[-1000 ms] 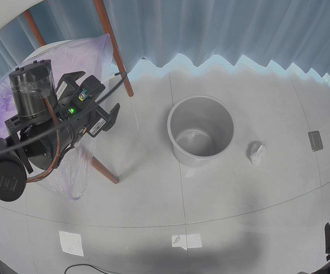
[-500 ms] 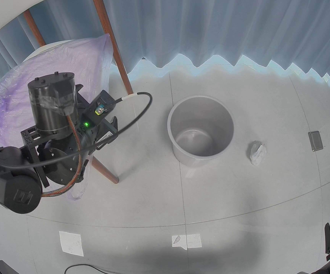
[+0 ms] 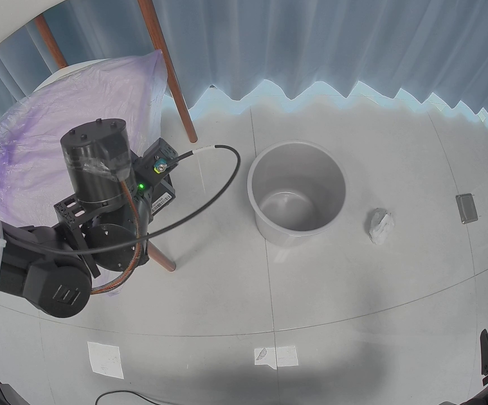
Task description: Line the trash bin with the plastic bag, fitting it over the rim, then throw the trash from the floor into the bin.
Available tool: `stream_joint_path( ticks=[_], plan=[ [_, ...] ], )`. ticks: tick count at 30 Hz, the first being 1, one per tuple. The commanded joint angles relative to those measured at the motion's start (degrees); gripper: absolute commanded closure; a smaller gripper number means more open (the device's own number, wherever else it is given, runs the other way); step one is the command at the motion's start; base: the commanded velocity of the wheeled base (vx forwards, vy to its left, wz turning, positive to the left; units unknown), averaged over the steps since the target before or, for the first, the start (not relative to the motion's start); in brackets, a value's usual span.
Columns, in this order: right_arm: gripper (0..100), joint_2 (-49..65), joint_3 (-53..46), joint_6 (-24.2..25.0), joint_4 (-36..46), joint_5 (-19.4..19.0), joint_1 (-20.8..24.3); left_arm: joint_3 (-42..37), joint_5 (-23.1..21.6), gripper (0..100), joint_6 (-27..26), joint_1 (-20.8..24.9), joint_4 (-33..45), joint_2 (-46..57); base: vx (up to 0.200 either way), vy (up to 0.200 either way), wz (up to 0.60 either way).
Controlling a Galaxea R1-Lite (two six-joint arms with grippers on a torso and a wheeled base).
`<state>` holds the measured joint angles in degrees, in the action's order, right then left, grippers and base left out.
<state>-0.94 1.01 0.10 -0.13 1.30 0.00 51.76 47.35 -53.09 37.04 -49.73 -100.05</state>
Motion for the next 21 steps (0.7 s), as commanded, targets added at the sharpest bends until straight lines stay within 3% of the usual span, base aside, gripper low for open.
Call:
stream_joint_path(
  ticks=[1,7,21],
  plan=[
    [0,0.85,-1.01,-0.01,-0.04,0.01,0.0,0.45,-0.41,0,-4.39,-2.67,-3.8,-2.87,0.0,0.0,0.0],
    [0,0.85,-1.01,-0.01,-0.04,0.01,0.0,0.45,-0.94,0,-7.29,-3.9,-8.9,-4.98,0.0,0.0,0.0],
    [0,0.85,-1.01,-0.01,-0.04,0.01,0.0,0.36,-0.94,0,-7.29,-3.02,-9.34,-7.18,0.0,0.0,0.0]
  ],
)
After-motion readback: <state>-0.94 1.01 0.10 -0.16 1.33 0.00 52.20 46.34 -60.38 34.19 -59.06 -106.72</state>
